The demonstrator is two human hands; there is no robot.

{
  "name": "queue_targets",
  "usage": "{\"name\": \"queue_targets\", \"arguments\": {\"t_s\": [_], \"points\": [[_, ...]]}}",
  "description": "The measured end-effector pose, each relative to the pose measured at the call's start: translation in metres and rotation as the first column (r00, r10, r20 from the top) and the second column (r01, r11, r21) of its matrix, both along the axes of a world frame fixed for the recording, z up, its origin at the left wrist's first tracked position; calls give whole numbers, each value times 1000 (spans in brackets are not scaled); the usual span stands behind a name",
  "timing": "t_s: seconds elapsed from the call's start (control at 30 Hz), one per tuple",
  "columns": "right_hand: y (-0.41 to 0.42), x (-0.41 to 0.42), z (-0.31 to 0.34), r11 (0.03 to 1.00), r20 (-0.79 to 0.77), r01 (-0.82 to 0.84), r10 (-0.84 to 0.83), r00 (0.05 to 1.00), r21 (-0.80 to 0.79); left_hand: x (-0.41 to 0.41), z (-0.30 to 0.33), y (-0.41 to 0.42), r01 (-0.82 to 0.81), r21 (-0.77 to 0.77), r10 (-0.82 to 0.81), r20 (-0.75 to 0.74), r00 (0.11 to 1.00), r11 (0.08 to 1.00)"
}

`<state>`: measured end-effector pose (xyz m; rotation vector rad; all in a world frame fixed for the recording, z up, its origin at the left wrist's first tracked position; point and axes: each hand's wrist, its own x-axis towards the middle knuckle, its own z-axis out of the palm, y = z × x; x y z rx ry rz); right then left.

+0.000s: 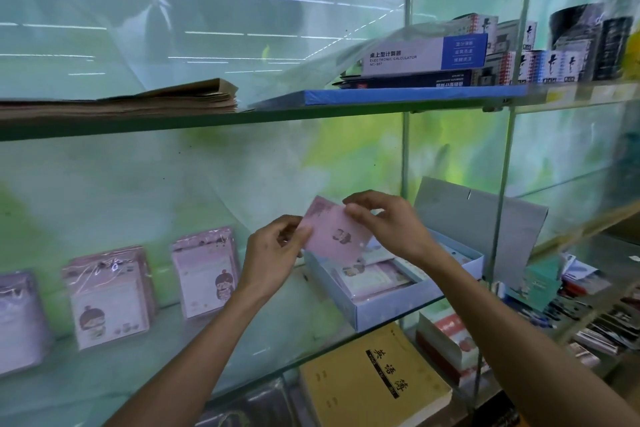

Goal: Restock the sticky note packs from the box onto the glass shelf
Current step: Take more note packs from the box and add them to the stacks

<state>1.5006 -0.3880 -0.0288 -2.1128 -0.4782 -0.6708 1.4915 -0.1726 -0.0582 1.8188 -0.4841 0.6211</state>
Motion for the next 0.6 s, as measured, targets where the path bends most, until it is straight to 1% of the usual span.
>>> {"name": "queue_targets", "arguments": {"t_s": [0.07, 0.1, 0.13, 0.17, 0.2, 0.23, 0.27, 0.3, 0.33, 0.37, 0.4, 0.47, 0.53, 0.57, 0.6], "points": [[5, 2, -3, 994, -4, 55, -55, 999, 93, -8, 2, 14, -64, -25, 66, 91, 994, 998], [10, 3, -4, 988, -34, 79, -76, 997, 132, -12, 2, 21, -98, -25, 101, 151, 983, 995], [17, 3, -5, 980, -91, 91, -76, 993, 179, -15, 3, 29, -131, -14, 130, 217, 968, 991], [25, 2, -5, 963, -175, 80, -35, 984, 258, -18, 3, 37, -158, 9, 149, 280, 948, 987], [34, 0, -4, 926, -276, 50, 60, 959, 375, -20, 3, 44, -178, 40, 154, 335, 929, 983], [44, -3, -2, 860, -366, 15, 202, 908, 510, -23, 3, 52, -188, 78, 145, 384, 912, 979], [53, -5, 0, 786, -428, -10, 348, 834, 619, -25, 2, 59, -198, 117, 131, 425, 896, 973], [61, -8, 2, 727, -461, -30, 467, 755, 686, -28, 1, 66, -212, 154, 119, 462, 879, 965], [69, -10, 3, 691, -472, -55, 547, 691, 721, -30, 0, 73, -229, 189, 110, 493, 863, 955], [77, -11, 3, 664, -464, -80, 599, 653, 744, -34, -2, 81, -243, 218, 100, 515, 851, 945], [85, -10, 3, 646, -448, -96, 620, 644, 757, -37, -4, 88, -243, 241, 86, 522, 849, 940], [102, -8, 4, 636, -416, -110, 615, 670, 764, -44, -6, 103, -212, 274, 55, 485, 873, 938], [116, -8, 6, 668, -392, -148, 585, 710, 729, -54, -8, 116, -171, 283, 37, 424, 905, 944], [122, -9, 7, 695, -381, -172, 564, 732, 698, -61, -8, 121, -159, 255, 46, 398, 916, 954], [128, -10, 9, 720, -365, -194, 542, 757, 666, -67, -8, 127, -138, 193, 62, 356, 932, 971]]}}
